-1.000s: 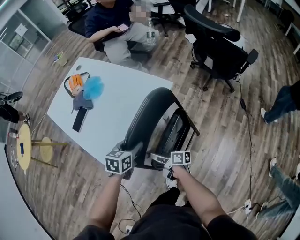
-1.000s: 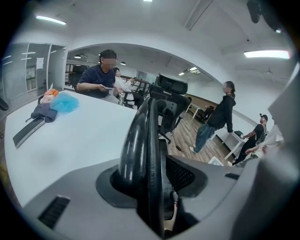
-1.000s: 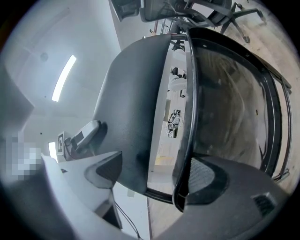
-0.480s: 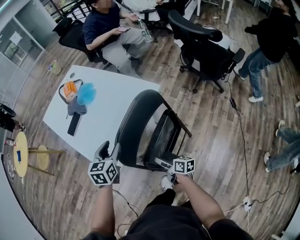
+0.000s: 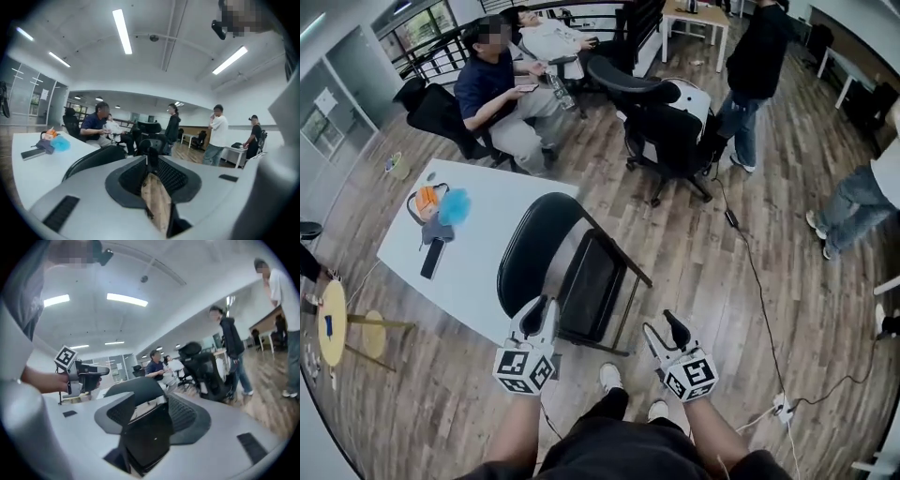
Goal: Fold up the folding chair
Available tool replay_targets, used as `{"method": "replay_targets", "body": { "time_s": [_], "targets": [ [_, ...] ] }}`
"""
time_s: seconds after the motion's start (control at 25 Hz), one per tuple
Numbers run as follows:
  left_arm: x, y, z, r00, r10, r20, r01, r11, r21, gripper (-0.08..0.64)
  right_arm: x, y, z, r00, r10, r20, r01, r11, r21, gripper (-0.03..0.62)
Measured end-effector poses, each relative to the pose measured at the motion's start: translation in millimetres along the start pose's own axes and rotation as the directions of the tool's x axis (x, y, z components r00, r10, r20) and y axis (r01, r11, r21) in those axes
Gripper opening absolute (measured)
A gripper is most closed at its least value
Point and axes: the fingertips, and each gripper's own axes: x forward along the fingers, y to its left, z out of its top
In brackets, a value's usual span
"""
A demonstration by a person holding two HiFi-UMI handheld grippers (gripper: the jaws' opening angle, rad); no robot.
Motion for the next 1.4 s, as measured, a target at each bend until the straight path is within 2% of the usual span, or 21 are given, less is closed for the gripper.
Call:
{"method": "replay_targets", "body": {
  "time_s": [0.12,0.28,0.4,0.56,0.68,0.8,1.0,1.12,1.24,1.4],
  "targets": [
    [-13.0,-69.1,10.7,0.995,-0.043,0.089,0.039,0.999,0.037,0.048,-58.5,-14.1,48.1,0.988,-0.095,0.12,0.112,0.983,-0.142,0.162],
    [-40.8,-142.5,3.8,0.991,-0.052,0.125,0.045,0.997,0.063,0.007,-129.6,-16.0,85.0,0.961,-0.164,0.222,0.222,0.939,-0.265,0.026],
    [-70.2,-188.4,-7.5,0.988,-0.061,0.141,0.05,0.996,0.081,0.006,-175.6,-6.3,94.2,0.95,-0.176,0.257,0.248,0.927,-0.283,0.015],
    [-111.1,-232.5,-22.8,0.987,-0.032,0.158,0.02,0.997,0.08,0.006,-222.2,11.4,91.4,0.953,-0.156,0.26,0.234,0.923,-0.305,0.014],
    [-138.8,-250.8,-36.1,0.99,-0.01,0.14,-0.003,0.996,0.09,0.006,-243.6,31.3,84.0,0.959,-0.127,0.255,0.211,0.919,-0.334,0.014],
    [-165.1,-262.2,-46.5,0.993,-0.018,0.113,0.007,0.995,0.098,0.006,-259.9,54.3,71.7,0.969,-0.108,0.221,0.182,0.917,-0.354,0.014],
    [-200.6,-270.9,-55.6,0.994,-0.055,0.091,0.046,0.994,0.1,0.006,-279.0,90.9,55.7,0.98,-0.114,0.163,0.166,0.922,-0.351,0.014],
    [-219.8,-275.0,-55.5,0.991,-0.092,0.094,0.081,0.989,0.12,0.006,-288.6,111.8,52.9,0.978,-0.128,0.163,0.178,0.922,-0.344,0.014],
    [-242.6,-271.4,-58.7,0.987,-0.133,0.087,0.121,0.984,0.135,0.006,-297.6,134.4,43.3,0.975,-0.155,0.157,0.2,0.921,-0.334,0.014],
    [-277.0,-250.2,-69.0,0.988,-0.14,0.067,0.132,0.984,0.12,0.006,-302.4,178.3,27.9,0.98,-0.15,0.131,0.189,0.909,-0.372,0.014]
  ]
}}
